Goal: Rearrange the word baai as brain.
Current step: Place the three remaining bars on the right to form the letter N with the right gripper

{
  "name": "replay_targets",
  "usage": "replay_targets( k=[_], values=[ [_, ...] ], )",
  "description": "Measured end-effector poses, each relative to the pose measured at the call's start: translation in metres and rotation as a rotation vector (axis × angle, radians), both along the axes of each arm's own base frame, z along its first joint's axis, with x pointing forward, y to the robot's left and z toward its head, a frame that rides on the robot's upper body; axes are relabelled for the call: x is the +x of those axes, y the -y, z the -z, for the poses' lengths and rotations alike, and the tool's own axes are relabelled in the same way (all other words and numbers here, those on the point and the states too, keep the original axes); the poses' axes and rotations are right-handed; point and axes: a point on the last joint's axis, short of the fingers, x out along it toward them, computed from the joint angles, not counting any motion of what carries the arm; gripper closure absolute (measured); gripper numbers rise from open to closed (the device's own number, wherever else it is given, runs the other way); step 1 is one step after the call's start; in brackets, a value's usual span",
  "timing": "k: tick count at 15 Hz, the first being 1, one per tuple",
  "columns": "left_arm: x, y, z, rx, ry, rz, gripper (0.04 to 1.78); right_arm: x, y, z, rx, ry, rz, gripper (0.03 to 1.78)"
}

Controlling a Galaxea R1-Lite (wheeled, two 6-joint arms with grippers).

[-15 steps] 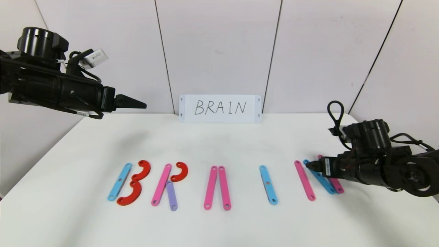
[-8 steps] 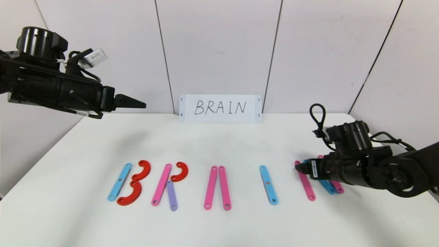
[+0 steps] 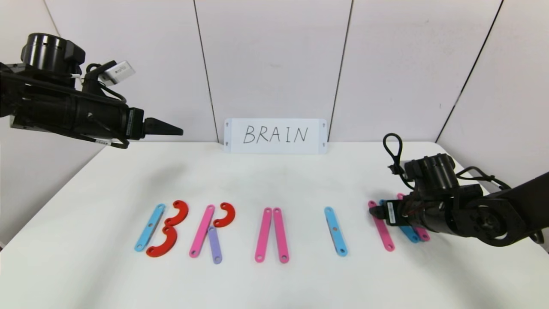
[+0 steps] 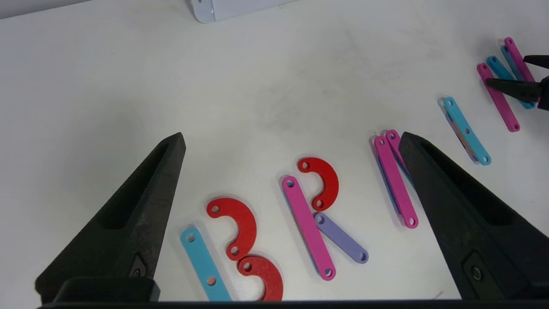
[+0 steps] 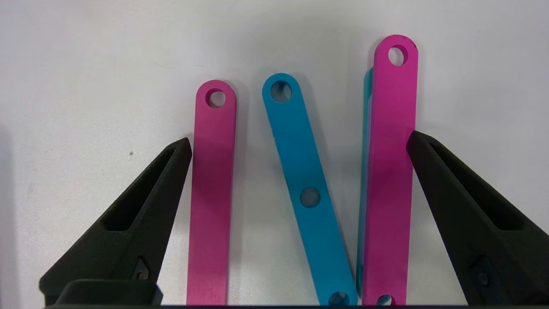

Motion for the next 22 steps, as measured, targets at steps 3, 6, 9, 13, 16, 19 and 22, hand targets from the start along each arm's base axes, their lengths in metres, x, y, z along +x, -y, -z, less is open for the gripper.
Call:
replay_targets(
  k=[3, 6, 9, 13, 16, 19, 22],
  values=[
    [0.0, 0.0, 0.0, 0.0, -0.001, 0.001, 0.08, 0.002, 0.003, 0.001, 0.0, -0.007, 0.009, 0.07],
    [0.0, 0.0, 0.0, -0.001, -0.002, 0.001, 0.08, 0.002, 0.004, 0.0, 0.0, -0.006, 0.011, 0.07],
    [0.0, 0.0, 0.0, 0.0, -0.001, 0.002, 0.08, 0.0, 0.001, -0.003, 0.003, 0.003, 0.001, 0.07],
    [0.0, 0.0, 0.0, -0.001, -0.001, 0.001, 0.08, 0.0, 0.002, -0.007, 0.004, 0.016, 0.005, 0.07],
    [0.0, 0.0, 0.0, -0.001, -0.001, 0.001, 0.08, -0.004, 0.002, -0.013, 0.008, 0.03, 0.003, 0.07],
    [0.0, 0.0, 0.0, -0.001, -0.002, 0.001, 0.08, -0.01, 0.002, -0.017, 0.011, 0.026, -0.003, 0.07],
    [0.0, 0.0, 0.0, -0.001, -0.001, 0.001, 0.08, -0.015, -0.002, -0.019, 0.017, 0.024, -0.015, 0.07]
  ],
)
